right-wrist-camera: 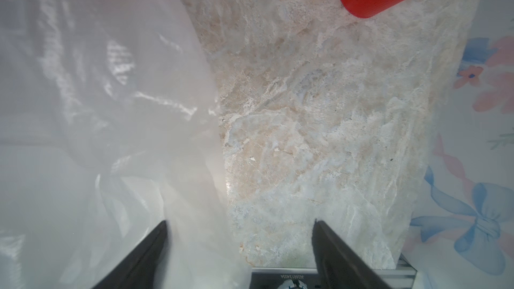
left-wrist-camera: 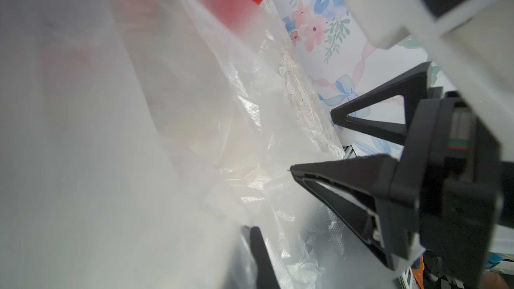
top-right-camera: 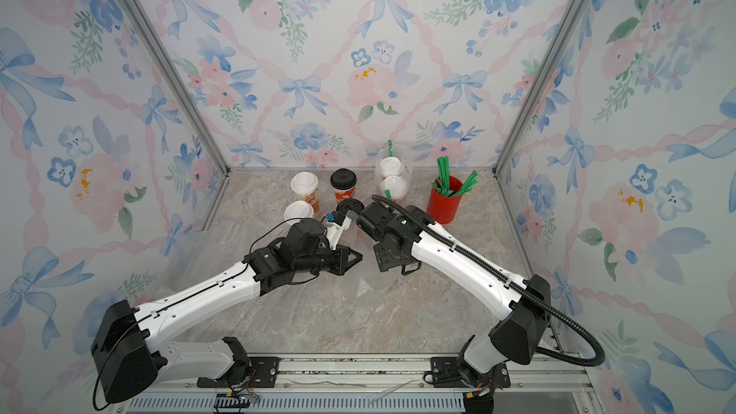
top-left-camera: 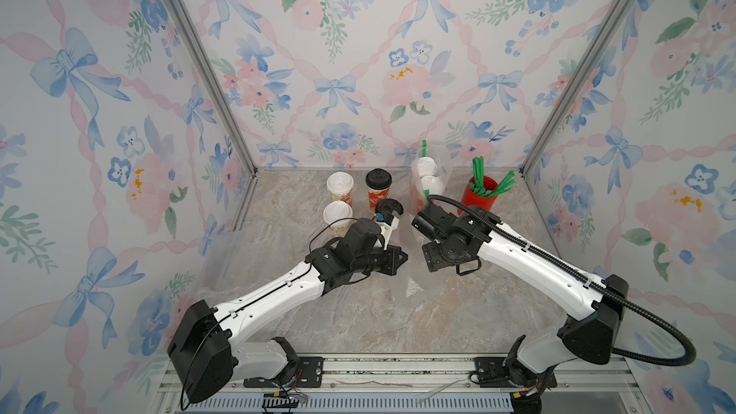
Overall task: Pack milk tea into plastic carrier bags
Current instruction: Adjust the plastic carrier bag at the center of the board.
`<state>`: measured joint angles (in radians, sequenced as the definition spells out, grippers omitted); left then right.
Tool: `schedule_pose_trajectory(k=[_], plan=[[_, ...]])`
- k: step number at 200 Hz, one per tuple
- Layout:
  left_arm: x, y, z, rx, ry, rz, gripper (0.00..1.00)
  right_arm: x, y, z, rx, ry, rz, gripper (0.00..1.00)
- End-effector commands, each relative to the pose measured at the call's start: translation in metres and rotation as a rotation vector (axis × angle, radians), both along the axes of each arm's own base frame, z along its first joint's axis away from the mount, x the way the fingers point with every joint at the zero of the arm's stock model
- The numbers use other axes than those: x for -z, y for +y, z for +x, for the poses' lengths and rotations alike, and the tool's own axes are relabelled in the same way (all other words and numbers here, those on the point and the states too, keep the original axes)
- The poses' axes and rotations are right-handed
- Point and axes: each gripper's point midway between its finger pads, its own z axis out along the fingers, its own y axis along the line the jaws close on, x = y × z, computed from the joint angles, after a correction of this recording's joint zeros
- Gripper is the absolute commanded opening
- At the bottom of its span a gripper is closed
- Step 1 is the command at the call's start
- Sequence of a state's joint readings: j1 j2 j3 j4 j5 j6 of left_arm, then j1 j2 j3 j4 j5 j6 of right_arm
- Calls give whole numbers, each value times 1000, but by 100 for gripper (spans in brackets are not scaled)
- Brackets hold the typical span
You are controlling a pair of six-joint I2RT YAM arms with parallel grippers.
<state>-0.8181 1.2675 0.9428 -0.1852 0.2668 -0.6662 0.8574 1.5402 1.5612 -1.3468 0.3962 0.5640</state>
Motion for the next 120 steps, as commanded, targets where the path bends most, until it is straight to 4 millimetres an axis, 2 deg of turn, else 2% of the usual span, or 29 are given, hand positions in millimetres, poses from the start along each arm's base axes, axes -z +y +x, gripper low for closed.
schedule_pose_trajectory(k=[1,48,68,75,84,94,105,120], plan=[[-1,0,2,5,-18,30,0,-25,-26,5,35,-76,-89,63],[1,1,2,2,-15,42,0,-35,-47,6,86,-95,-77,29],[1,1,2,3,-18,45,0,-38,-34,2,61,-76,18,25],[2,1,2,3,-16,48,0,-40,-25,0,46,-68,78,29],[1,0,3,5,-17,47,0,-41,-10,-2,20,-57,170,38],[2,0,3,7,-16,47,0,-43,3,-4,0,-50,254,56],[2,-1,2,9,-14,46,0,-42,18,-6,-29,-28,343,71],[0,-1,2,13,-18,45,0,-35,31,-7,-43,11,426,82]])
